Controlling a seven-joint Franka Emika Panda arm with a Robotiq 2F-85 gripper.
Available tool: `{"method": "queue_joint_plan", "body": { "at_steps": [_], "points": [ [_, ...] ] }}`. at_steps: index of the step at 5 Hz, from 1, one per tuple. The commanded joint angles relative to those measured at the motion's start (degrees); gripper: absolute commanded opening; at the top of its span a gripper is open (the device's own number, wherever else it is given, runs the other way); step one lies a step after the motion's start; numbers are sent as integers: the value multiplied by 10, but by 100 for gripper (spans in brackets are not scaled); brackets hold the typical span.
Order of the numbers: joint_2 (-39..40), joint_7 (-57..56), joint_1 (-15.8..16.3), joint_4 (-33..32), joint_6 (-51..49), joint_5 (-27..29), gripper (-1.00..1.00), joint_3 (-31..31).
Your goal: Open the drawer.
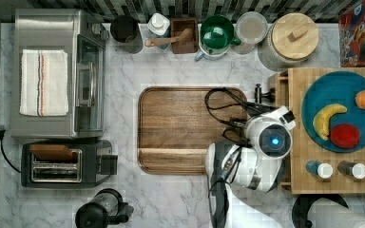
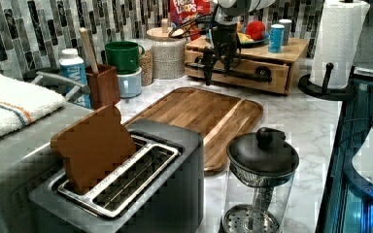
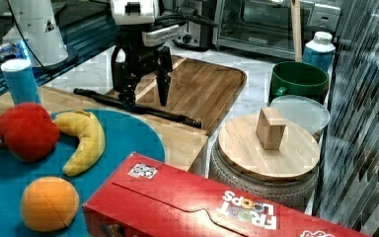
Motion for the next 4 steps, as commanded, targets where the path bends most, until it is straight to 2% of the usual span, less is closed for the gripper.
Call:
{"method": "queue_joint_plan", "body": {
  "at_steps": [1, 2, 4],
  "points": [
    [-65, 36, 97, -45, -59, 45, 100, 123],
    [-66, 15, 88, -43, -63, 79, 100, 137],
    [-57, 50, 81, -43, -42, 71, 100, 153]
  ]
}}
